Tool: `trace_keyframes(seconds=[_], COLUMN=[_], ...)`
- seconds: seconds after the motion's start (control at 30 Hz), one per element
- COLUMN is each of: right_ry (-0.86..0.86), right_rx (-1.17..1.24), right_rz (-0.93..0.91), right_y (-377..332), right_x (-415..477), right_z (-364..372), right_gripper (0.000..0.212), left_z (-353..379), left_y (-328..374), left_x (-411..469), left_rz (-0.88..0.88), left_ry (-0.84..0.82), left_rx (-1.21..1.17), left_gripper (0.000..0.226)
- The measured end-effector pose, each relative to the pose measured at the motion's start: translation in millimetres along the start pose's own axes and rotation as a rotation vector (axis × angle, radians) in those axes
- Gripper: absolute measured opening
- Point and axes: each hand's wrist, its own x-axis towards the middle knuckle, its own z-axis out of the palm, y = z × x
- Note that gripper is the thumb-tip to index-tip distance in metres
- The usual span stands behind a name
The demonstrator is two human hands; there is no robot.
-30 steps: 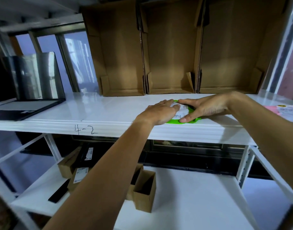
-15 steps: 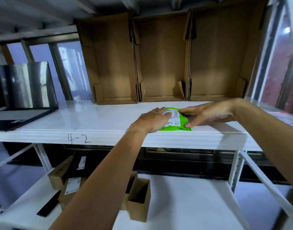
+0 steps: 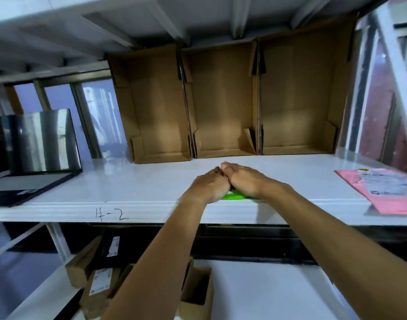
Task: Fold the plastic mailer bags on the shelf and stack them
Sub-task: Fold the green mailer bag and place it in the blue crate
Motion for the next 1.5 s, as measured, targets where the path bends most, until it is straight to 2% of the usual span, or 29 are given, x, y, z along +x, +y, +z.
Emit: trace_keyframes(seconds=[0.23, 0.43, 0.53, 0.73, 0.87, 1.13, 1.4, 1.5], right_ry=[-0.045, 0.004, -0.026, -0.132, -0.163, -0.15, -0.068, 0.02], right_rx=[-0.004, -0.075, -0.171, -0.305, -0.354, -0.248, -0.134, -0.025], right_rz=[0.104, 0.141, 0.141, 0.158, 0.135, 0.18, 0.182, 0.182], right_y=[5, 9, 7, 10, 13, 24, 31, 34], right_x=[8, 10, 9, 6, -1, -13, -11, -11], right_z=[-2, 2, 5, -2, -10, -16, -17, -19], right_gripper=[0.06, 0.062, 0.058, 0.056, 0.056, 0.055, 0.021, 0.041], left_z=[-2, -1, -2, -6, 1, -10, -12, -15], left_y=[2, 5, 5, 1, -9, -32, -24, -19], left_x=[-1, 5, 0, 8, 23, 9, -17, -27], left_rz=[0.003, -0.002, 0.008, -0.018, -0.078, -0.164, -0.087, -0.033], left_ry=[0.01, 0.0, -0.015, -0.112, -0.076, -0.143, -0.044, 0.01], left_rx=[-0.054, 0.094, 0.159, 0.056, 0.047, 0.213, 0.15, 0.055], left_gripper=[0.048, 0.049, 0.047, 0.056, 0.063, 0.068, 0.053, 0.052])
